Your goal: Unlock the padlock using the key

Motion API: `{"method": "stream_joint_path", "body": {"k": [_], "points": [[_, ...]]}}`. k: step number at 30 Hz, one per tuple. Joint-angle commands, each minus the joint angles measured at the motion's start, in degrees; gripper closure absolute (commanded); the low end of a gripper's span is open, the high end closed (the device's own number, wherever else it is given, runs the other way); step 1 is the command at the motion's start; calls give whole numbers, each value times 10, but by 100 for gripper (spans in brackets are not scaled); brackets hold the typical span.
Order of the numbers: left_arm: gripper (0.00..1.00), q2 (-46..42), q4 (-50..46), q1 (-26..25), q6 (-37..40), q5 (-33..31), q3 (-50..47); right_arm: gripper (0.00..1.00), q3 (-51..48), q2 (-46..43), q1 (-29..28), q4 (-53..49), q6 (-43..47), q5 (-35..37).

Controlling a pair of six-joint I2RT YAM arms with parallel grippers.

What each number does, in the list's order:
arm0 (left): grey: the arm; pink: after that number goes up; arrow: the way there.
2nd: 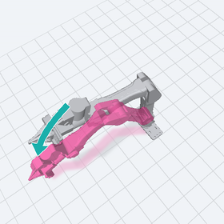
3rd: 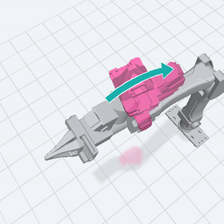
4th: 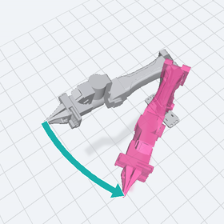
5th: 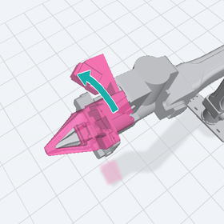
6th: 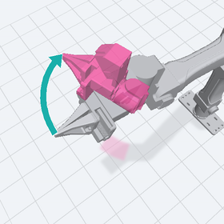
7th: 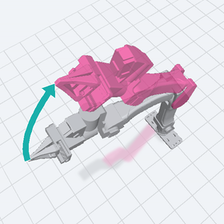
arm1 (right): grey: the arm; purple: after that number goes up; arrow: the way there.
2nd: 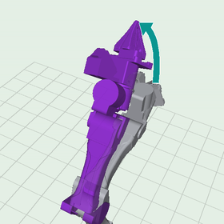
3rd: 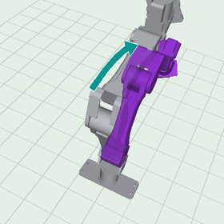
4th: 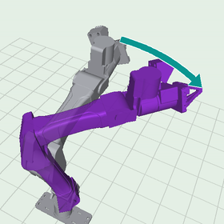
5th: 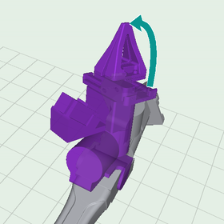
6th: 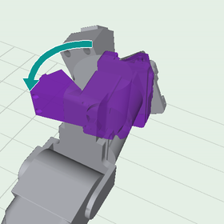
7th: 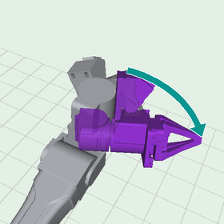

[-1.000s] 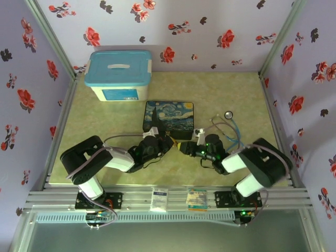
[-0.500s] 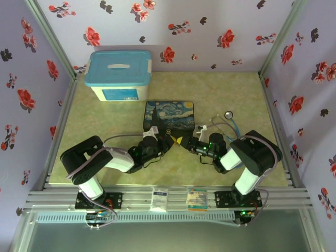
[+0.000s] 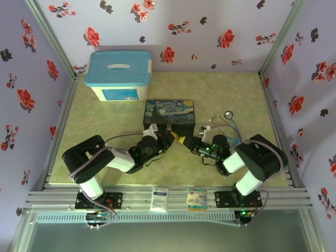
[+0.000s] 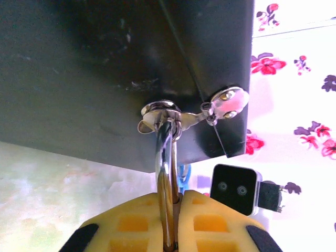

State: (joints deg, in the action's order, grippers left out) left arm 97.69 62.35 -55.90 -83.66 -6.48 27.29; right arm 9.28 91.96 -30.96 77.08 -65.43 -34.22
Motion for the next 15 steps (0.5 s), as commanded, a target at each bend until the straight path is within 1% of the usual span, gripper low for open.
{"method": "stream_joint_path", "body": {"k": [1, 5, 8, 15], "points": [[100, 19, 62, -5, -9, -13, 11, 67, 7, -8, -6, 23, -15, -5], [100, 19, 64, -7, -6, -15, 15, 70, 15, 5, -16, 23, -15, 1], [100, 18, 61, -7, -5, -15, 15, 73, 14, -1, -18, 22, -16, 11], [100, 19, 65, -9, -6, -16, 14, 72, 13, -17, -7, 23, -36, 36]]}}
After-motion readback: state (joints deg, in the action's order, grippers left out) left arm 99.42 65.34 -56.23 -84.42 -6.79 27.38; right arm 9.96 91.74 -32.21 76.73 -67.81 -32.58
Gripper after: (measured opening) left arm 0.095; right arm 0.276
